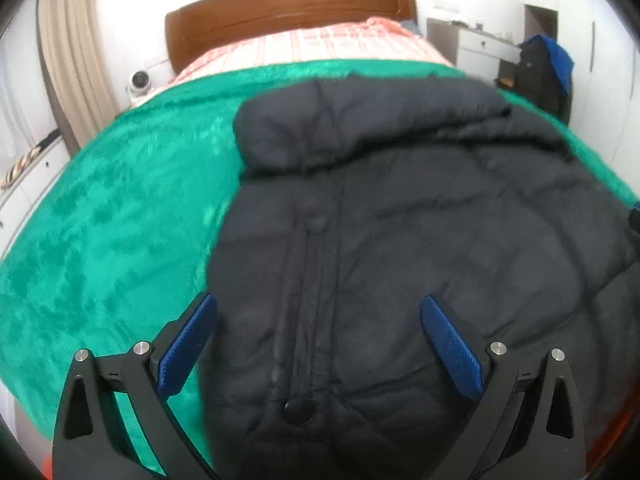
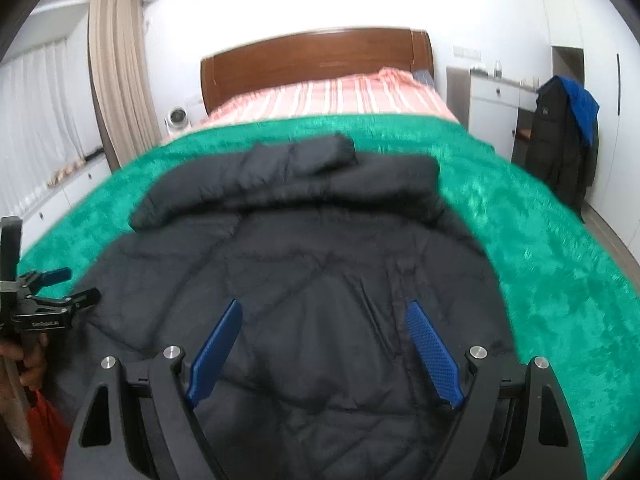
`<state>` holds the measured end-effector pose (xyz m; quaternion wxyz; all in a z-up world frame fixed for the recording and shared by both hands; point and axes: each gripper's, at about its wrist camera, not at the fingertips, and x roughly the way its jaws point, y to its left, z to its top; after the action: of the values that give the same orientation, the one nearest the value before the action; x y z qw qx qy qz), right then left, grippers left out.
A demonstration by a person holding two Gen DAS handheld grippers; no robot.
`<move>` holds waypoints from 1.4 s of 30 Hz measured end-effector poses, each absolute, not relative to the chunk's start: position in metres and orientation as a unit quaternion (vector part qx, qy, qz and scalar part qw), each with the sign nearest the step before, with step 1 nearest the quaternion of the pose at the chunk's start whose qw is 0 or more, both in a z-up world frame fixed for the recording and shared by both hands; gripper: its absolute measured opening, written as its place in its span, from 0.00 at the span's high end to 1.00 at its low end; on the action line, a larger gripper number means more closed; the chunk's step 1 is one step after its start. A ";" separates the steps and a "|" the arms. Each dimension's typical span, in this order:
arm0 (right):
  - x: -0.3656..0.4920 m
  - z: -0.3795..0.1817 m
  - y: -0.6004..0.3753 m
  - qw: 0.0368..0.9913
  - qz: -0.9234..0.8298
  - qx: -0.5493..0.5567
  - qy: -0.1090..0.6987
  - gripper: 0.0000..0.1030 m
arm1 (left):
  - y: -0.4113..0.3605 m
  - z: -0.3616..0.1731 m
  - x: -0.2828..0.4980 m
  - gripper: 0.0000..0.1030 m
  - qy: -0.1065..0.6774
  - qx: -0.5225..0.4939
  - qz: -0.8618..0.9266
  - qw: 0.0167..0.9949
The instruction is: Fold large clothes
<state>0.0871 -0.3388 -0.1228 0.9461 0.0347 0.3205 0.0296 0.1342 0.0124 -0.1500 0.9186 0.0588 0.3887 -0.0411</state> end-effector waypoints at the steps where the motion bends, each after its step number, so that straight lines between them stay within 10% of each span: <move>1: 0.090 -0.135 -0.340 0.941 0.024 0.030 0.335 0.18 | 0.018 -0.160 0.135 0.00 0.388 0.050 -0.042 0.919; 42: 0.063 -0.149 -0.352 0.918 0.035 0.046 0.392 0.14 | 0.043 -0.152 0.098 0.00 0.434 0.030 -0.023 0.900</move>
<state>0.0631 -0.3515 -0.1493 0.9182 0.0460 0.3919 0.0352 0.0984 0.0434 -0.1515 0.9002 0.0297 0.4338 -0.0234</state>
